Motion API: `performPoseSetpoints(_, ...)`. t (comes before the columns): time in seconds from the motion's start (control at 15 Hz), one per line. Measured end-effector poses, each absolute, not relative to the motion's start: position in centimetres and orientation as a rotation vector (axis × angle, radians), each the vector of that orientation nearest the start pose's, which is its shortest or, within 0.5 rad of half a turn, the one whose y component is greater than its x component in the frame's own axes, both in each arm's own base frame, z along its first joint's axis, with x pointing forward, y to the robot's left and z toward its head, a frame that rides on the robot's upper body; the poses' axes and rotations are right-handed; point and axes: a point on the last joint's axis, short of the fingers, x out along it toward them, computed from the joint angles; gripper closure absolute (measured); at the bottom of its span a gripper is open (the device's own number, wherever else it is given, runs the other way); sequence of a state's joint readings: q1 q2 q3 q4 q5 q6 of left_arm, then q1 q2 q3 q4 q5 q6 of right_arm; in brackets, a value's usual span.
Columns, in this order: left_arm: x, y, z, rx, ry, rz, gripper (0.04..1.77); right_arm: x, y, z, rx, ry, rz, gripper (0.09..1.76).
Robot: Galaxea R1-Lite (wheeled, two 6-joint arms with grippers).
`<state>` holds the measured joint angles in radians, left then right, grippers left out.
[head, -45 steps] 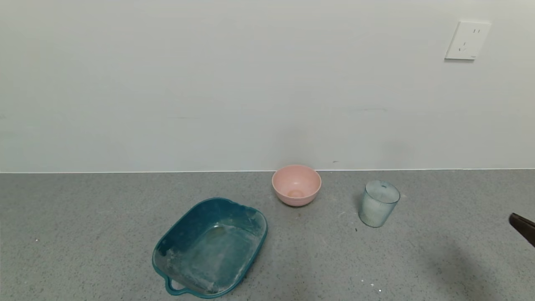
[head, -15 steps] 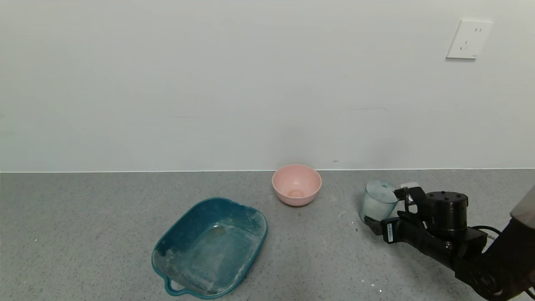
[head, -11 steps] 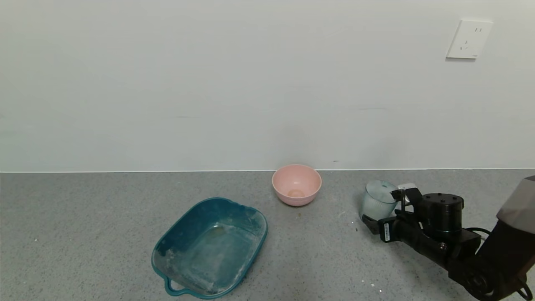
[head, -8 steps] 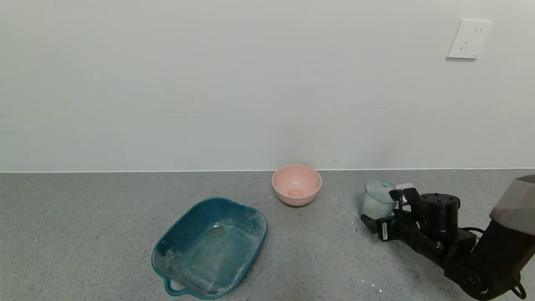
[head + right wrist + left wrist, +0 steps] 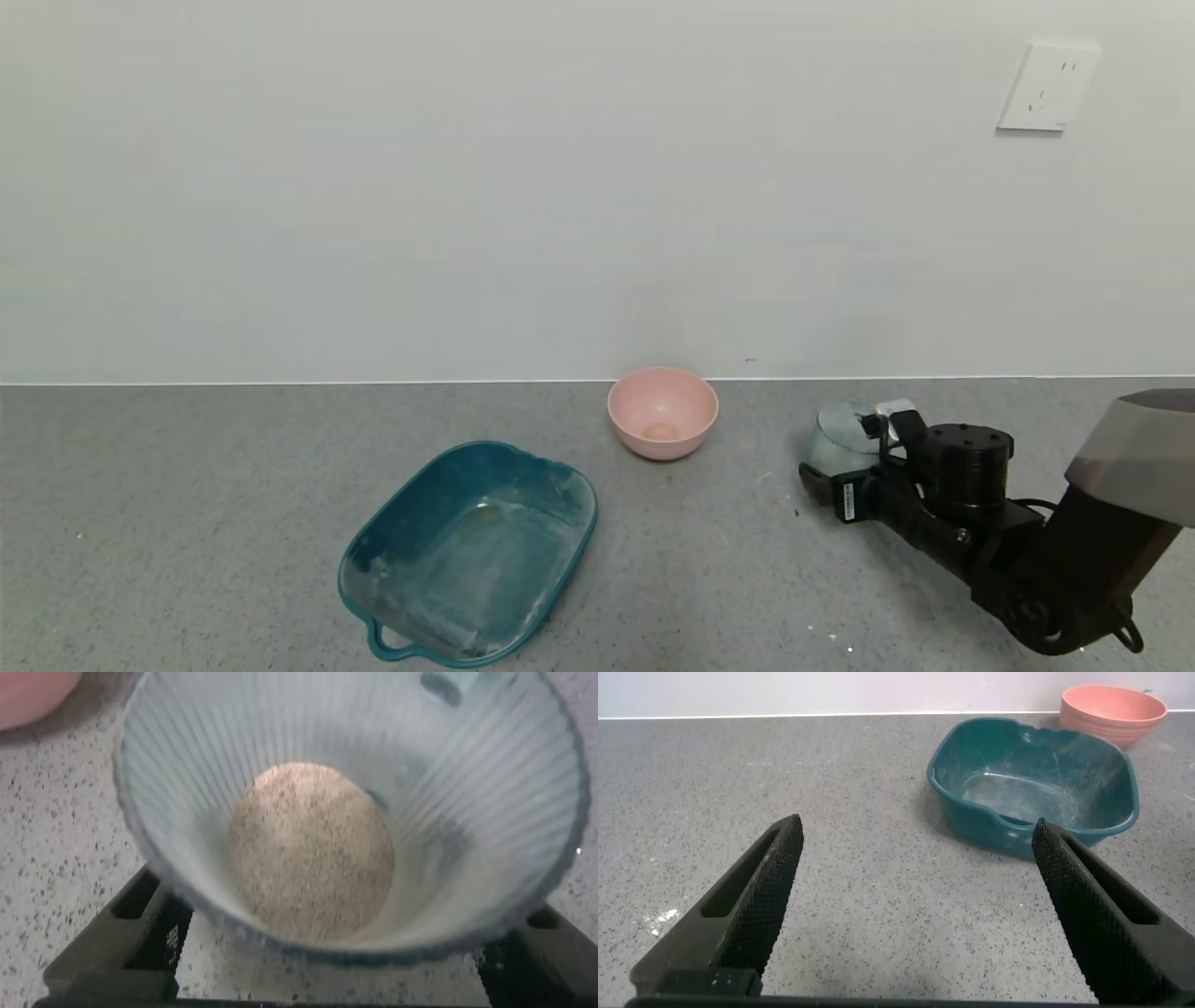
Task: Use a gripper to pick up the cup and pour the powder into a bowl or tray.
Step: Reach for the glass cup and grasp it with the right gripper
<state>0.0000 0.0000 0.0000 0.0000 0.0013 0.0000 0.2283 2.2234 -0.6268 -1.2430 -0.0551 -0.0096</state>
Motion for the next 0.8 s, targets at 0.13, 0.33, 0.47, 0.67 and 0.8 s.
performPoseSetpoints(0.13, -2.28, 0.00, 7.54, 0.000, 0.000, 0.001, 0.05, 34.51, 7.79, 2.64, -0.058, 0.339, 0.170, 0.14)
performPoseSetpoints(0.33, -2.28, 0.00, 7.54, 0.000, 0.000, 0.001, 0.05, 35.00, 7.85, 2.42, -0.056, 0.334, 0.169, 0.14)
performPoseSetpoints(0.47, -2.28, 0.00, 7.54, 0.000, 0.000, 0.002, 0.05, 35.19, 7.92, 2.34, -0.055, 0.331, 0.170, 0.14)
performPoseSetpoints(0.67, -2.28, 0.00, 7.54, 0.000, 0.000, 0.002, 0.05, 35.29, 8.20, 2.33, -0.056, 0.326, 0.176, 0.14)
performPoseSetpoints(0.8, -2.28, 0.00, 7.55, 0.000, 0.000, 0.001, 0.05, 35.30, 8.27, 2.35, -0.056, 0.325, 0.178, 0.40)
